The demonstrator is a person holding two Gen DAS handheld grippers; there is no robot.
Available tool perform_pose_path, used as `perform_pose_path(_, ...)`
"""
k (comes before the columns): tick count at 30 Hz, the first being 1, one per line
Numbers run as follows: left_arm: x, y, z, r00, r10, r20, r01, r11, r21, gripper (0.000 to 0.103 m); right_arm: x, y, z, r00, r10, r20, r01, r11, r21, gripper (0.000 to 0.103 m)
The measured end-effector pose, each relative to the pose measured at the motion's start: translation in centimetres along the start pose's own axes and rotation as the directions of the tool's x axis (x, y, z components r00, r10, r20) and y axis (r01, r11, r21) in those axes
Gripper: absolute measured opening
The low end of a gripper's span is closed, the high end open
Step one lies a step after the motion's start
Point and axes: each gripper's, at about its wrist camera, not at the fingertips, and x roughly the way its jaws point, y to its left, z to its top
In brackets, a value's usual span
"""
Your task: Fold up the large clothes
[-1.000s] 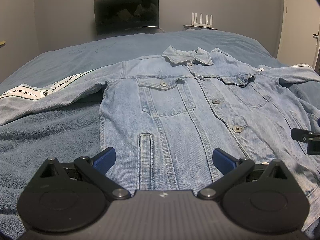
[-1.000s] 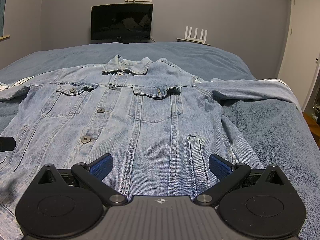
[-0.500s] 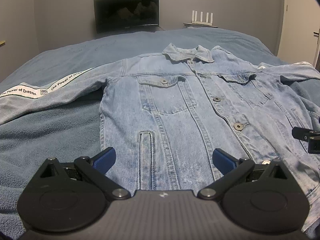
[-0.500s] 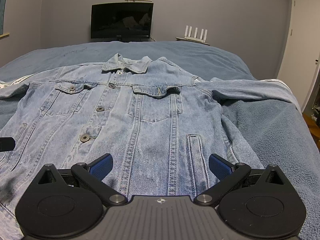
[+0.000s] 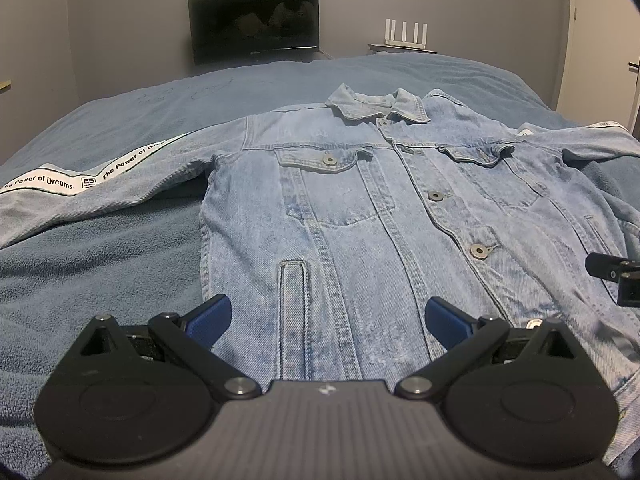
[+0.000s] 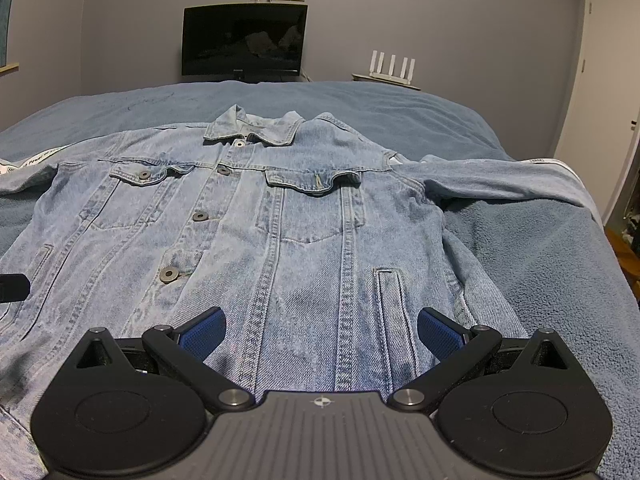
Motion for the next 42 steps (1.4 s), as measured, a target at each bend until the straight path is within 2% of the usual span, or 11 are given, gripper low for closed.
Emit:
perform_pose_path(7,0.0,0.0,0.0,1.0,0.0,0.001,0.0,1.0,0.0,0.103,-0.2,-0.1,0.2,1.0,0.004,0.002,-0.004,1.0,0.015,0.103)
perform_pose_path(10,0.0,-0.2,0.1,1.0,-0.011,0.003,0.011,1.0,-0.002,0.103,-1.3,-1.7,1.1,0.998,0.051,0.047,-0.055,0.995,0.085,0.103)
perform_pose_path(12,0.1,-0.2,0.1,1.0,-0.016,0.006,0.016,1.0,-0.012,0.103,-2.5,-3.4,2.0,0.992,0.058,0.115,-0.075,0.985,0.152,0.103)
perform_pose_path(15,0.6,-0.3,0.6,0.997,-0.069,0.031,0.068,0.998,0.013,0.103,-3.8,-6.7,3.5,0.978,0.008,0.207,-0.06,0.968,0.244,0.103)
perform_pose_path(19,2.6,-0.8,2.0,1.0,-0.019,-0.011,0.02,0.998,0.058,0.103,-2.8,-12.7,5.6,0.99,0.027,0.137,-0.076,0.929,0.362,0.103)
perform_pose_path(24,4.3,-0.3,2.8,0.998,-0.059,-0.001,0.059,0.998,0.028,0.103,-1.5,-21.8,7.2,0.988,-0.011,0.152,-0.08,0.807,0.584,0.103)
perform_pose_path(27,5.1,-0.1,1.9,0.994,-0.106,-0.031,0.107,0.994,0.019,0.103,0.5,-27.4,7.3,0.991,-0.054,0.121,-0.05,0.692,0.72,0.103)
perform_pose_path(28,5.5,-0.3,1.6,0.992,-0.113,-0.05,0.115,0.993,0.03,0.103,1.2,-29.3,7.1,0.991,-0.078,0.113,-0.036,0.651,0.758,0.1)
perform_pose_path(33,6.7,-1.3,0.5,0.995,-0.076,-0.071,0.081,0.993,0.082,0.103,4.9,-34.3,5.7,0.989,-0.136,0.054,0.033,0.566,0.824,0.065)
perform_pose_path(38,7.2,-1.7,0.3,0.995,-0.07,-0.065,0.076,0.993,0.095,0.103,8.5,-37.4,2.9,0.988,-0.134,0.082,-0.021,0.406,0.913,0.051)
perform_pose_path(42,7.3,-1.6,0.2,0.995,-0.072,-0.065,0.077,0.993,0.084,0.103,10.0,-39.3,1.0,0.977,-0.156,0.144,-0.089,0.317,0.944,0.051)
